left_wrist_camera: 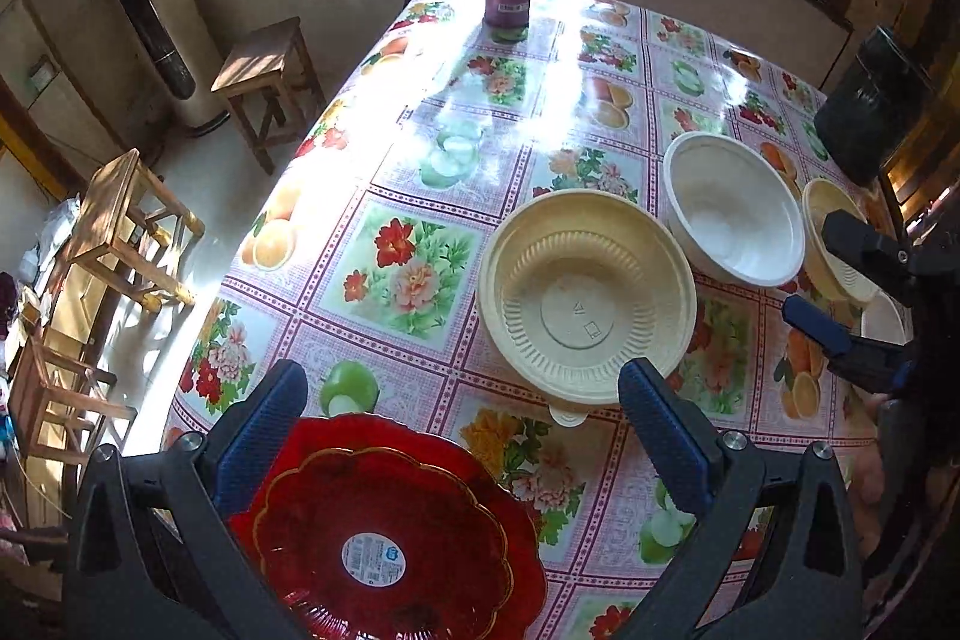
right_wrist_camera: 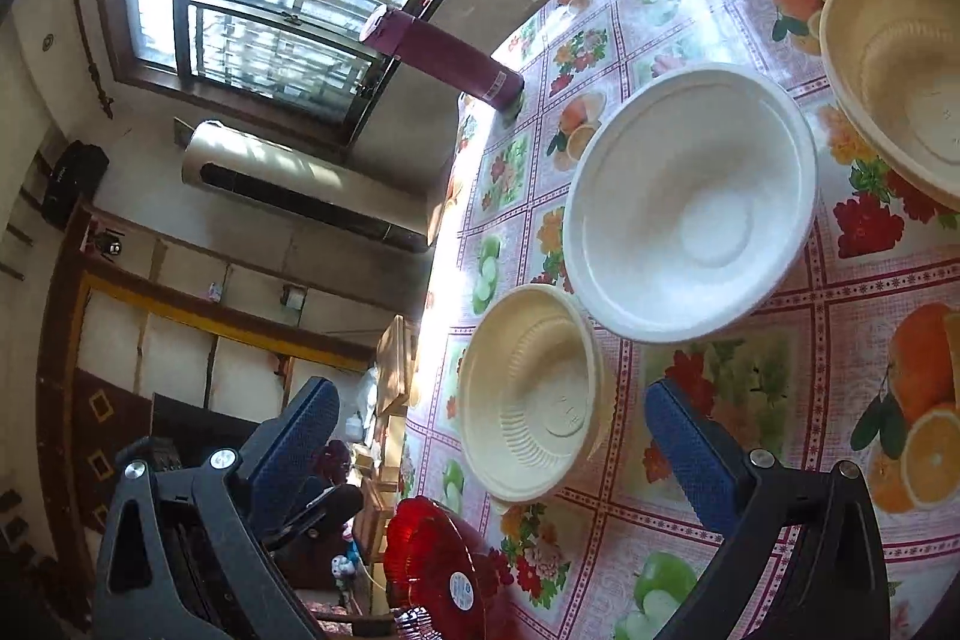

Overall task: Organize plates and bowls
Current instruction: 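Close the left tool on the beige bowl rim and lift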

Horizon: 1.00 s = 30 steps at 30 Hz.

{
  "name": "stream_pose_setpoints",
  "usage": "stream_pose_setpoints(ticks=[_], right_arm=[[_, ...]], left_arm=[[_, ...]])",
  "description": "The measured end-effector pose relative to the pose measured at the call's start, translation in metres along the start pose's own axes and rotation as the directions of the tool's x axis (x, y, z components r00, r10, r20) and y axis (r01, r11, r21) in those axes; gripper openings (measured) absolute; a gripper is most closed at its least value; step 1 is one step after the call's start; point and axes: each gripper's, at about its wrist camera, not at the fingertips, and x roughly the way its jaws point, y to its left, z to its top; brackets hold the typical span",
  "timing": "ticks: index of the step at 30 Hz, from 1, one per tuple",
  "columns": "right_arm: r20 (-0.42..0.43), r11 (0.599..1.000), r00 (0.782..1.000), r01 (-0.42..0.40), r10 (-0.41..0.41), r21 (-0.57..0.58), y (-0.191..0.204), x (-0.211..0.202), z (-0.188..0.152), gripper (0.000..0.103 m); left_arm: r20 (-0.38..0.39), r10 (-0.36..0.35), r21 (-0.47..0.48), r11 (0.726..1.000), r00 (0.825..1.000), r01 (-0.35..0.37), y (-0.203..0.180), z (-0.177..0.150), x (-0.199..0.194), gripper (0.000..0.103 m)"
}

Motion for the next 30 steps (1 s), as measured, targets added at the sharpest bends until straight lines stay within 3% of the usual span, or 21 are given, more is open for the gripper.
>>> stream_pose_setpoints(ticks=[2, 6, 10, 16, 21, 24, 30], right_arm=[[-0.035, 0.999, 0.999, -0.032, 0.033, 0.019, -0.005, 0.008, -0.001, 0.102], [-0.068, 0.998, 0.996, -0.053, 0.055, 0.032, -0.009, 0.021, -0.005, 0.102], [-0.052, 0.998, 0.997, -0.056, 0.058, 0.041, -0.012, 0.034, -0.008, 0.102], [-0.025, 0.999, 1.000, -0.018, 0.019, 0.041, -0.017, 0.047, -0.011, 0.102], [-0.017, 0.999, 1.000, -0.005, 0.005, 0.045, -0.021, 0.051, -0.011, 0.102], [-0.024, 0.999, 1.000, -0.005, 0.006, 0.053, -0.024, 0.052, -0.011, 0.102], [-0.012, 0.998, 1.000, -0.020, 0.021, 0.062, -0.027, 0.051, -0.010, 0.102]], left_arm=[[-0.013, 0.032, -0.010, 0.999, 0.999, -0.032, -0.002, 0.003, 0.008, 0.103], [0.031, 0.169, 0.056, 0.984, 0.985, -0.171, -0.012, 0.006, 0.012, 0.103], [0.019, 0.188, 0.082, 0.978, 0.982, -0.189, -0.012, 0.011, 0.022, 0.103], [-0.084, 0.123, -0.010, 0.992, 0.989, -0.125, 0.016, 0.015, 0.052, 0.103], [-0.153, -0.059, -0.143, 0.989, 0.987, 0.037, 0.034, 0.015, 0.068, 0.103], [-0.140, -0.119, -0.170, 0.981, 0.983, 0.095, 0.034, 0.015, 0.068, 0.103], [-0.111, -0.135, -0.145, 0.982, 0.985, 0.118, 0.023, 0.018, 0.069, 0.103]])
